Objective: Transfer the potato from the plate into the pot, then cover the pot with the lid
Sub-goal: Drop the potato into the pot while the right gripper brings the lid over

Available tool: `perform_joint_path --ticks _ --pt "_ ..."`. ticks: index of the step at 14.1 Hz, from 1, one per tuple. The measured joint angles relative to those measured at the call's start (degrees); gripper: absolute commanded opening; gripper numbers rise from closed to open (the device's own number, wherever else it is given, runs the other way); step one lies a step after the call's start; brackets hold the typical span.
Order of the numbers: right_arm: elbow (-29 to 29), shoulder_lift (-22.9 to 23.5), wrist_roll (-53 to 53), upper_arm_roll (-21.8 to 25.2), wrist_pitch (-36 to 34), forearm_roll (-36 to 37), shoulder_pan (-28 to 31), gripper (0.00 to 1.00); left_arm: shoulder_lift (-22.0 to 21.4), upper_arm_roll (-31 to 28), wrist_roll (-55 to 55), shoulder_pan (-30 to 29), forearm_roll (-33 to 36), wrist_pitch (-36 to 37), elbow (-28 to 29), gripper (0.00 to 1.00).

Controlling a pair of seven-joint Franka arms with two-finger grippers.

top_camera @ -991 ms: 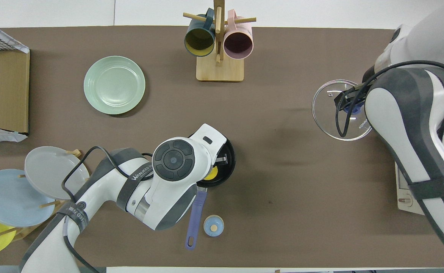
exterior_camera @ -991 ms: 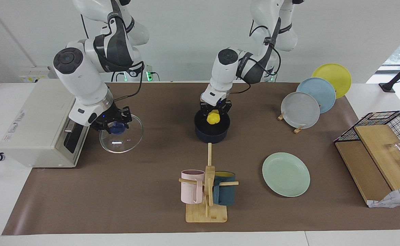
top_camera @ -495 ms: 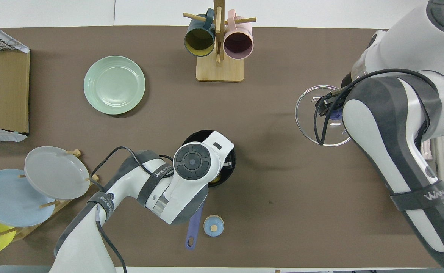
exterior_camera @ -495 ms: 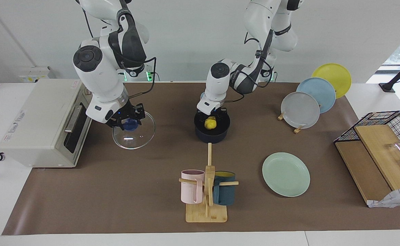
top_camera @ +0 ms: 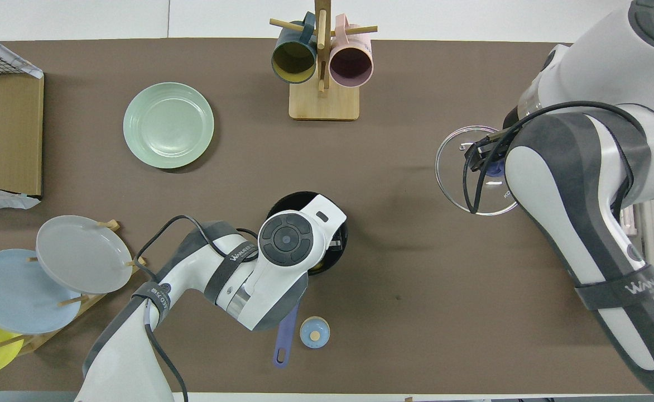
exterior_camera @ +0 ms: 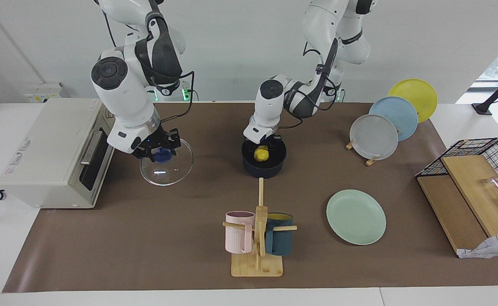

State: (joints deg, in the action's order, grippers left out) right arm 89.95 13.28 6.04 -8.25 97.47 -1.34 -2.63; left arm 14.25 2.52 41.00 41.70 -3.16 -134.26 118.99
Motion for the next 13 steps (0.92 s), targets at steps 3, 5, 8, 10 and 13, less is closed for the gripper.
perform_joint_path --ticks 3,5,8,10,13 --pt "0.0 0.0 -0.3 -0.1 0.0 0.0 -0.3 0.00 -0.1 -0.3 -0.5 0.0 0.1 0.0 -0.1 1.00" --pt "0.0 0.0 -2.7 -0.2 0.0 0.0 -2.0 0.00 -1.4 -0.7 -0.6 -0.2 0.1 1.3 -0.7 1.00" --pt "0.0 0.0 -5.1 -0.2 0.0 0.0 -3.7 0.00 -5.3 -1.3 -2.3 -3.3 0.1 11.4 -5.7 1.00" --pt "0.0 0.0 -6.2 -0.2 0.4 0.0 -4.2 0.00 -8.2 -1.4 -5.5 -7.6 0.1 18.8 -10.7 1.00" --pt "0.0 0.0 -12.5 -0.3 2.5 0.0 -7.8 0.00 -12.0 -1.9 -14.5 -16.7 0.0 28.5 -17.8 1.00"
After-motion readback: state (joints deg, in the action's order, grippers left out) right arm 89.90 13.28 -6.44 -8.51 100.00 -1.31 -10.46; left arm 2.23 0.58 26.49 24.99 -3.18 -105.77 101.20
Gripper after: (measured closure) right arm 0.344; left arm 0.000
